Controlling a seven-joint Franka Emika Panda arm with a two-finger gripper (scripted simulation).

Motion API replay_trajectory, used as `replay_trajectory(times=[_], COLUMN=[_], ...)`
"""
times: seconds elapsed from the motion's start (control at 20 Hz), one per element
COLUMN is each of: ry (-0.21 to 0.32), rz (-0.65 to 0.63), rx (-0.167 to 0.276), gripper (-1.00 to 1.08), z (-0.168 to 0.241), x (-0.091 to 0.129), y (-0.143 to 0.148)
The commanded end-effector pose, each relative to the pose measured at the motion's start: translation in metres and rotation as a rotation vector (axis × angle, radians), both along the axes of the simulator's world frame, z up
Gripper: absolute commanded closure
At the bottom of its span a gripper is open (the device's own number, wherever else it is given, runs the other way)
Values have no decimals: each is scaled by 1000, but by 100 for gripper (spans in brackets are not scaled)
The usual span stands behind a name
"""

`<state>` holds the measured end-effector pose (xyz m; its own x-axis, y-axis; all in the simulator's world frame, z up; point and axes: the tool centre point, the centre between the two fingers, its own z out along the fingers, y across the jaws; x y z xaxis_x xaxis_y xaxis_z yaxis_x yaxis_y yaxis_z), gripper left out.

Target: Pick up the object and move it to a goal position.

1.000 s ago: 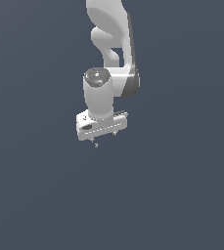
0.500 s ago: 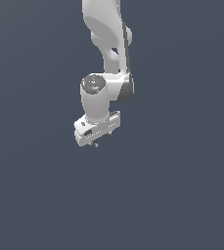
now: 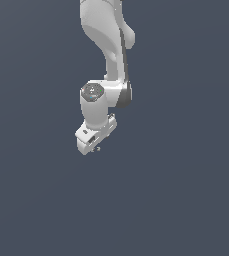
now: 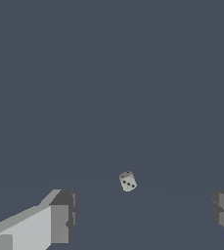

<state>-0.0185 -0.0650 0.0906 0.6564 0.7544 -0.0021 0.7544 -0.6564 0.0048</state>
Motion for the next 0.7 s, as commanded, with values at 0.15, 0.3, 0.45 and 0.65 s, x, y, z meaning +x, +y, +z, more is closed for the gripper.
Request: replay_trajectory(times=[0.15,0.3,0.45,0.65], ry=[2,3,3,3], rz=[145,211,266,320], rx=[0,1,2,3], gripper=[-92,-92,-92,-92], z=[-13,-19,-23,-28], x=[-5,-8,-10,-12], y=[-7,-9,-12,-14])
